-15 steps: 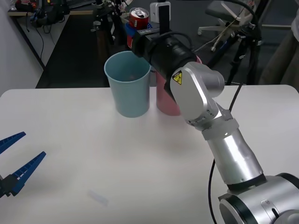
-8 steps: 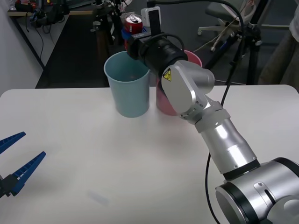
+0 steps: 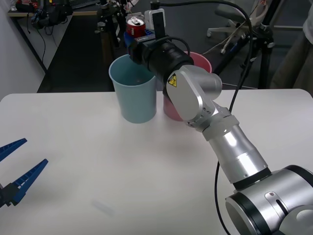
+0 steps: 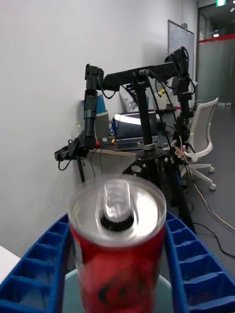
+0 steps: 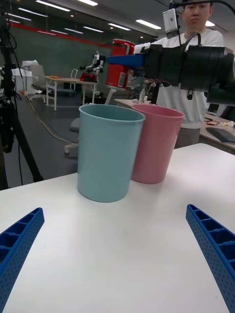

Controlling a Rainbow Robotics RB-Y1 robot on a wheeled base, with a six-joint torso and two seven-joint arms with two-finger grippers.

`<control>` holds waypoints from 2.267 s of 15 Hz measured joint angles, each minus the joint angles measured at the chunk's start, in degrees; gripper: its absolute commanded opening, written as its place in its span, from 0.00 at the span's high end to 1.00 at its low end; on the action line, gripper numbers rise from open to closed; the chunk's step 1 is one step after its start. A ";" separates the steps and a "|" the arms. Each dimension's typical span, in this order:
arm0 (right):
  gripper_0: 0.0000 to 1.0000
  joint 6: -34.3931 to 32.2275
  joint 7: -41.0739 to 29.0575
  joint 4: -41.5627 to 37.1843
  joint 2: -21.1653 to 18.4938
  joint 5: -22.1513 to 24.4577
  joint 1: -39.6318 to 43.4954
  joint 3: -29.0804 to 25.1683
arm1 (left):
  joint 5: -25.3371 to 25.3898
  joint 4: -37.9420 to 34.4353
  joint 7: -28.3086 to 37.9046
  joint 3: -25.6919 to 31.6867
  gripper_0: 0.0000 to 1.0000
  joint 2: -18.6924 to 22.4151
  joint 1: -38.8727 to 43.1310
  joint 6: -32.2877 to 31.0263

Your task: Grasp the object on the table and drop it into the matching bin: aluminum can to the light blue bin, PET bottle to the pink bin.

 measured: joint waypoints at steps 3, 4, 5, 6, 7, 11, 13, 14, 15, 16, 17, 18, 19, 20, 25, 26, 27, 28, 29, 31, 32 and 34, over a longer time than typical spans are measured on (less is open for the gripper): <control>0.00 0.40 0.36 -0.04 0.00 -0.25 0.01 0.20 | 0.00 0.00 0.00 0.00 0.00 0.00 0.00 0.00; 0.00 0.45 0.38 -0.04 0.00 -0.27 0.01 0.23 | 0.00 0.00 0.00 0.00 0.00 0.00 0.00 0.00; 0.00 0.50 0.39 0.00 0.00 -0.27 0.01 0.28 | 0.00 0.00 0.00 0.00 0.00 0.00 0.00 0.00; 0.00 0.51 0.39 0.01 0.00 -0.27 0.01 0.27 | 0.00 0.00 0.00 0.00 0.00 0.00 0.00 0.00; 0.00 0.52 0.39 0.01 0.00 -0.27 0.01 0.23 | 0.00 0.00 0.00 0.00 0.00 0.00 0.00 0.00; 0.00 0.47 1.39 -0.03 0.00 -1.17 0.11 -0.02 | 0.00 0.00 0.00 0.00 0.00 0.00 0.00 0.00; 0.00 0.63 2.36 -0.11 0.00 -2.67 0.49 -0.36 | 0.00 0.00 0.00 0.00 0.00 0.00 0.00 0.00; 0.00 0.68 2.81 -0.46 0.00 -3.58 0.92 -0.46 | 0.00 0.00 0.00 0.00 0.00 0.00 0.00 0.00; 0.00 0.67 3.34 -1.51 0.00 -4.45 1.73 -0.49 | 0.00 0.00 0.00 0.00 0.00 0.00 0.00 0.00; 0.00 0.50 3.80 -3.38 0.00 -4.82 2.91 -0.49 | 0.00 0.00 0.00 0.00 0.00 0.00 0.00 0.00; 0.00 -0.07 4.17 -5.67 0.00 -4.99 4.38 -0.49 | 0.00 0.00 0.00 0.00 0.00 0.00 0.00 0.00; 0.00 -1.16 4.55 -8.23 0.00 -5.28 6.02 -0.49 | 0.00 0.00 0.00 0.00 0.00 0.00 0.00 0.00; 0.00 -2.54 5.01 -11.42 -0.07 -5.80 8.11 -0.49 | 0.00 0.00 0.00 0.00 0.00 0.00 0.00 0.00; 0.00 -3.94 5.43 -14.68 -0.35 -6.28 10.39 -0.48 | 0.00 0.00 0.00 0.00 0.00 0.00 0.00 0.00; 0.00 -9.53 12.11 -33.79 -6.70 -15.59 25.58 0.29 | 0.00 0.00 0.00 0.00 0.00 0.00 -0.01 0.00; 0.00 -9.58 15.33 -37.14 -9.26 -19.76 29.29 0.29 | 0.00 0.00 0.00 0.00 0.00 0.00 -0.01 0.00; 0.00 -9.59 17.91 -39.86 -11.75 -23.55 32.49 0.27 | 0.00 0.00 0.00 0.00 0.00 0.00 0.00 0.00; 0.00 -9.59 20.42 -42.43 -14.12 -27.48 35.51 0.01 | 0.00 0.00 0.00 0.00 0.00 0.00 -0.01 0.00; 0.00 -9.65 23.44 -44.66 -16.59 -31.66 38.67 -0.60 | 0.00 0.00 0.00 0.00 0.00 0.00 0.00 0.00; 0.00 -11.60 30.54 -48.67 -21.13 -41.49 45.00 -3.18 | 0.00 0.00 0.00 0.00 0.00 0.00 0.00 0.00; 0.00 -14.21 34.01 -50.14 -22.23 -45.58 47.63 -5.43 | 0.00 0.00 0.00 0.00 0.00 0.00 -0.01 0.00; 0.00 -20.66 40.04 -51.84 -23.08 -52.53 52.21 -10.82 | 0.00 0.00 0.00 0.00 0.00 0.00 -0.01 0.00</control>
